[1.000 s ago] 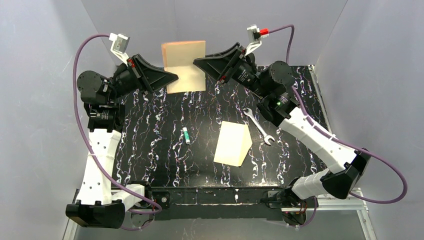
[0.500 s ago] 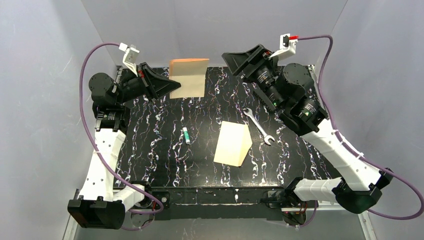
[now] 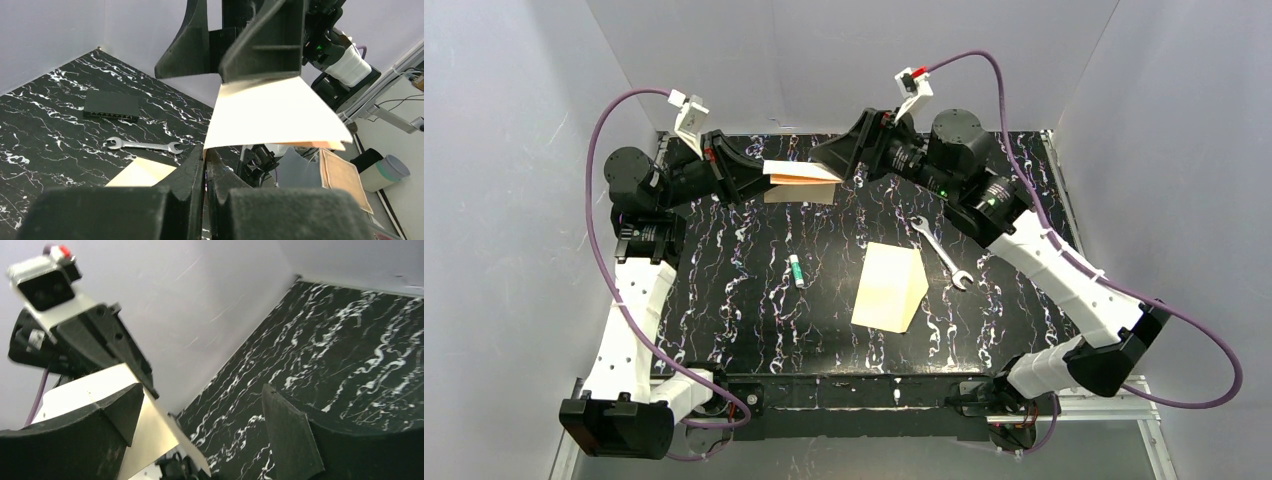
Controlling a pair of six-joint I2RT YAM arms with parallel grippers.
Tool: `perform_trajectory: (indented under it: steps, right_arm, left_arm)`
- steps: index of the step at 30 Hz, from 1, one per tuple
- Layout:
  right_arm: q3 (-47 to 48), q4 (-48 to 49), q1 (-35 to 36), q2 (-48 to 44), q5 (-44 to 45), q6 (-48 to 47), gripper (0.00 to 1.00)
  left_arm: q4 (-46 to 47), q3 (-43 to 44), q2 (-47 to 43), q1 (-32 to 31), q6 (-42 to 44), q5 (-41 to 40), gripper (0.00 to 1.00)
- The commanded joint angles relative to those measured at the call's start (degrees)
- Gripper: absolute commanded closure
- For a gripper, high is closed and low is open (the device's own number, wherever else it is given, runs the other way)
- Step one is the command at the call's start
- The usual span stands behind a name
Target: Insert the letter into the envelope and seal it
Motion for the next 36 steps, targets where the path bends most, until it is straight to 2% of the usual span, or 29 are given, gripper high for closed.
perform_trajectory:
  steps: [1,6,12,16,24,29,34,36]
  right_arm:
    - [-2.22,7.12,0.04,-1.47,-10.58,-1.47,0.04]
    - [-6.68,12.62,-0.04,-3.54,-12.06,-1.53,0.12]
    - [-8.37,17.29,-0.37,-3.85,-14.22,-0.55,0.42]
    - [-10.8,24.54,-0.49,-4.64,-16.35,2.3,0.53]
    - [-15.72,38.79,-0.75,-6.14,-20.05,10.24,0.6]
    - [-16.08,42.38,-0.75,-5.82,-21.44,13.17,0.76]
    - [-15.13,43.43,-0.75,-4.83,-23.44,15.07,0.81]
    - [-14.8,44.0,-0.75,-4.61,-22.7,15.86,0.92]
  left_arm:
    - [1.26,2.75,0.24,-0.14,-2.17,1.5,1.0]
    - [1.26,5.98,1.98,-0.14,-6.07,4.03,1.0]
    - [1.19,7.64,2.31,-0.14,-7.4,6.05,1.0]
    - [1.13,8.45,2.01,-0.15,-7.47,6.43,1.0]
    - [1.25,10.68,2.61,-0.14,-8.54,5.47,1.0]
    - [1.22,11.57,2.97,-0.14,-8.46,4.59,1.0]
    - [1.23,12.97,3.21,-0.14,-8.85,1.72,1.0]
    - [1.28,13.53,3.17,-0.14,-8.98,1.61,1.0]
